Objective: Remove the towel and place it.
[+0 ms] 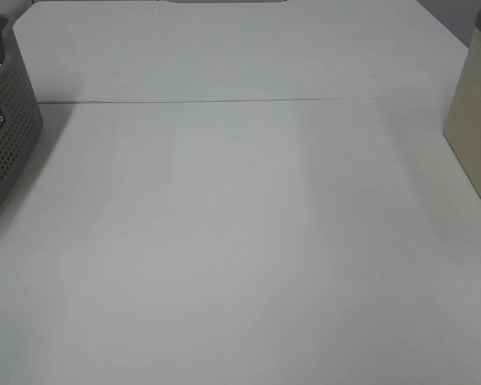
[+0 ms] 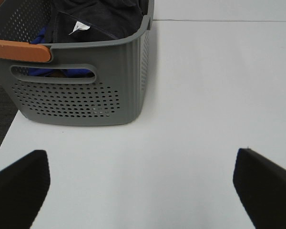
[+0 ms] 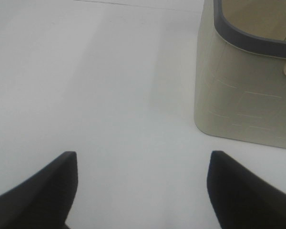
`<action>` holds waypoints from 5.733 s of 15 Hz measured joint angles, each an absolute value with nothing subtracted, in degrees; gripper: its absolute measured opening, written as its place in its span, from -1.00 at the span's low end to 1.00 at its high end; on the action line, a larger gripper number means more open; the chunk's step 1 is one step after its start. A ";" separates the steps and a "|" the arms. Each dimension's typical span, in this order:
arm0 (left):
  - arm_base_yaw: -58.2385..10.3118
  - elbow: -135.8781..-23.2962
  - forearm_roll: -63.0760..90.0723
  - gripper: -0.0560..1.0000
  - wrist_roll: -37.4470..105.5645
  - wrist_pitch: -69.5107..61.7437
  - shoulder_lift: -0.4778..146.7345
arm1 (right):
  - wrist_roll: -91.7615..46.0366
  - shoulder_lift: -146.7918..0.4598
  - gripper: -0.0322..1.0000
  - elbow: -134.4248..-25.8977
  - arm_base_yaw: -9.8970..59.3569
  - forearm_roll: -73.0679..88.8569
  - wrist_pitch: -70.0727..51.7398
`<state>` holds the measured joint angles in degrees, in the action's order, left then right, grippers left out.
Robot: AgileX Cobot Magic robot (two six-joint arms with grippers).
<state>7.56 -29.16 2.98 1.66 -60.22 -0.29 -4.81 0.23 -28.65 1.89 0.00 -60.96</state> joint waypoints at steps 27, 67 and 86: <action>7.56 -34.61 2.98 0.98 5.61 -62.45 7.39 | -4.81 0.23 0.48 -28.65 1.89 0.00 -60.96; 11.75 -105.42 -16.44 -0.63 61.65 -64.17 126.05 | -4.81 0.23 0.48 -28.65 1.89 0.00 -60.96; 6.76 -117.23 -13.92 -0.89 41.31 -69.50 110.35 | -4.81 0.23 0.48 -28.65 1.89 0.00 -60.96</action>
<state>6.76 -117.23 -13.92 41.31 -69.50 110.35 -4.81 0.23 -28.65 1.89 0.00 -60.96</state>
